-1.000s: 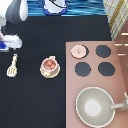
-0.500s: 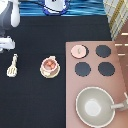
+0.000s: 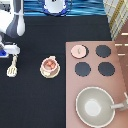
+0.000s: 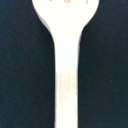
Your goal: Take the lid off the pot, put the pot on the plate, and use the tool to push the pot to the front of the table.
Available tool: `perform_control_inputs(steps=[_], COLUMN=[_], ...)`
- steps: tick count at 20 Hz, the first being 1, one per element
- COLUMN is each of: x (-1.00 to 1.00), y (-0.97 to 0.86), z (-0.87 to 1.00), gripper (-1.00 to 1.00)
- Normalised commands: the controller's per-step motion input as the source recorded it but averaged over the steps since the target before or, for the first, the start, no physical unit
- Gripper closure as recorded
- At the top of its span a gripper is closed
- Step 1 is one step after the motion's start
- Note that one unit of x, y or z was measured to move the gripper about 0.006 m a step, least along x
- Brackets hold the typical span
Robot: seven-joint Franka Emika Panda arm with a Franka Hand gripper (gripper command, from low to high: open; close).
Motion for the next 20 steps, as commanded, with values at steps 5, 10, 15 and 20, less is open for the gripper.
perform_control_inputs(steps=[5,10,15,20], x=[-0.03,-0.11,-0.02,0.02], y=[-0.14,-0.13,-0.11,-0.18], z=[-0.37,-0.34,-0.22,0.00], gripper=[-1.00,-1.00,1.00,1.00])
